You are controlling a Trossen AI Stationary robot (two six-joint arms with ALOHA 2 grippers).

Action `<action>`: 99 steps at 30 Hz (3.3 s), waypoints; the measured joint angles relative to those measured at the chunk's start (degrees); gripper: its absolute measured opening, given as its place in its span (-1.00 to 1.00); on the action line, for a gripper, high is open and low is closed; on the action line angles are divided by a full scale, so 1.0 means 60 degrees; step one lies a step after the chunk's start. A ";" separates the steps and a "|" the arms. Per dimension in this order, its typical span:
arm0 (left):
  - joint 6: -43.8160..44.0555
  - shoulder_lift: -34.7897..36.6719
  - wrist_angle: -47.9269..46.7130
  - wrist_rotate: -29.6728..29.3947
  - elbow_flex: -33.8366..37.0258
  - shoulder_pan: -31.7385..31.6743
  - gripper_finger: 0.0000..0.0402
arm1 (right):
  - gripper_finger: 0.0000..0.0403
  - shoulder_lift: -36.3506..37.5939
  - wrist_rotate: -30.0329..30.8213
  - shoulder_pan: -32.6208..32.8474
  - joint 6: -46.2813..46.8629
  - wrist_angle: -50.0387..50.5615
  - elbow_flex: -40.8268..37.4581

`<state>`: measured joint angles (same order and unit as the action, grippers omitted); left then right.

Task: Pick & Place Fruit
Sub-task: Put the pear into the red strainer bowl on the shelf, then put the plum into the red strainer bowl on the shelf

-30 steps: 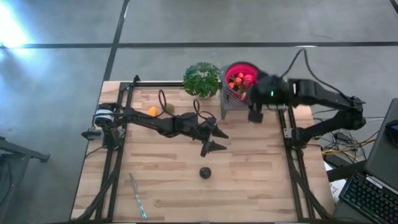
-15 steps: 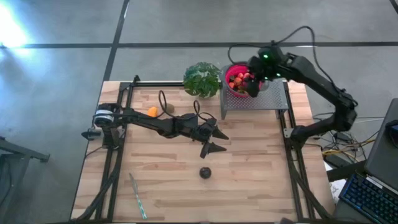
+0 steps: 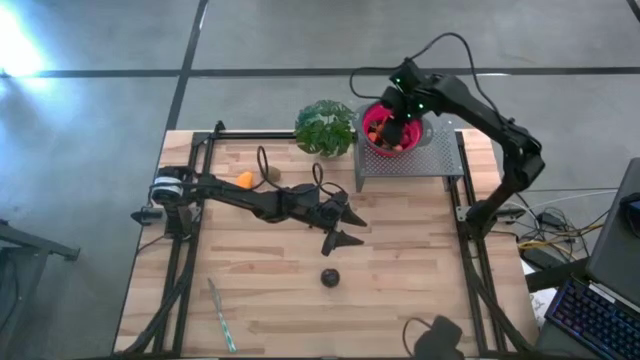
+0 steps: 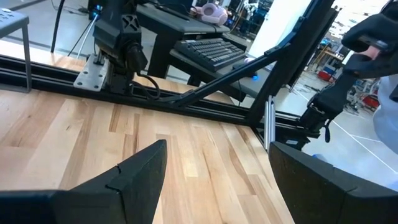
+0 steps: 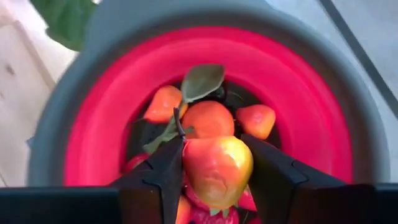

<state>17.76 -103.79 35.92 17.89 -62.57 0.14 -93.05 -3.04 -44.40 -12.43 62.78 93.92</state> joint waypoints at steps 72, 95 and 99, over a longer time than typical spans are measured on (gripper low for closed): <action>-0.3957 0.1967 -0.5203 -0.5947 0.0004 0.3133 0.43 | -0.38 0.4401 0.0543 0.3359 0.1260 0.1091 -0.2338; -0.1659 0.0785 -0.5748 -0.5461 0.0004 0.3166 0.69 | -0.20 0.4387 0.0780 0.3355 0.1306 0.0918 -0.2328; -0.1264 0.0481 -0.5738 -0.5386 0.0004 0.3184 0.69 | -0.27 0.4386 0.0778 0.3355 0.1297 0.0918 -0.2339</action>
<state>10.18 -100.90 1.49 -14.42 -62.54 19.25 -66.74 1.63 -24.27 -4.64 68.29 79.89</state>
